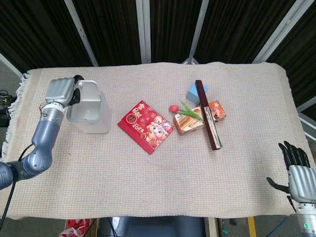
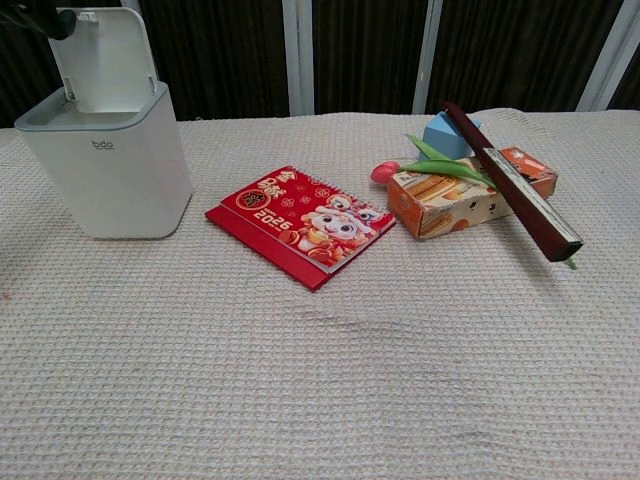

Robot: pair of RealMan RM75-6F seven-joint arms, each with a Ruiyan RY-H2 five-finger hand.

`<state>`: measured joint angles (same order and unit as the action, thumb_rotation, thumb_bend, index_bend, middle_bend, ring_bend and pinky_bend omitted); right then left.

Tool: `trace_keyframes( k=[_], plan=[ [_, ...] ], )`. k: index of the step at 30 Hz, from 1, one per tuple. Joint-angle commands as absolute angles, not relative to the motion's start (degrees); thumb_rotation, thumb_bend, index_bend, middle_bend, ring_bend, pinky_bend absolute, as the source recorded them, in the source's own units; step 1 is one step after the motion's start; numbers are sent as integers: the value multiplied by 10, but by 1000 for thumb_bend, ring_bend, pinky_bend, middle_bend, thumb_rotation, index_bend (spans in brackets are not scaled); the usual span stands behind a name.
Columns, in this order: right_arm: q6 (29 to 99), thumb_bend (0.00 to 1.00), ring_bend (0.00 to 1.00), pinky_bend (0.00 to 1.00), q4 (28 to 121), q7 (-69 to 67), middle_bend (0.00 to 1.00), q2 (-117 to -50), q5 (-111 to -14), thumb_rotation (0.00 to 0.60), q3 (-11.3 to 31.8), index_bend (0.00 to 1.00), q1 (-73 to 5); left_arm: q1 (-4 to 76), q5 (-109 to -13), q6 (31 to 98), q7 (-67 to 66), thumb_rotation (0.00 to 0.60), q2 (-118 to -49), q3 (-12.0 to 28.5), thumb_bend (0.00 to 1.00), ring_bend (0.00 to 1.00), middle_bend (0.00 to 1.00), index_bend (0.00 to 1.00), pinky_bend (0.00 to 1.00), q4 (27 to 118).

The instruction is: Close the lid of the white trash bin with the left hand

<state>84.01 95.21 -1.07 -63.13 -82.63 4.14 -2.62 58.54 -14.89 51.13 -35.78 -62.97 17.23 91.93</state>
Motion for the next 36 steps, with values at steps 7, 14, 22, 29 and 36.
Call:
trace_keyframes(
  k=[7,14,22,29,36],
  plan=[
    [841,195,0,0,953,-9,0,-631,-827,600,40,0,-25,586,-152,521,-344,600,-616,168,733,934,1000,384,977,945],
    [841,194,0,0,954,-9,0,-630,-827,600,41,0,-25,585,-147,519,-350,600,-584,157,738,936,1000,407,982,976],
    [840,194,0,0,955,-9,0,-630,-827,600,40,0,-25,577,-148,507,-349,600,-550,132,739,936,1000,407,984,1019],
    [839,195,0,0,957,-8,0,-630,-830,600,38,0,-24,565,-171,510,-336,600,-545,114,739,936,1000,404,984,1037],
    [840,195,0,0,956,-8,0,-629,-830,600,38,0,-24,555,-200,515,-319,600,-557,97,739,936,1000,403,984,1047]
  ],
)
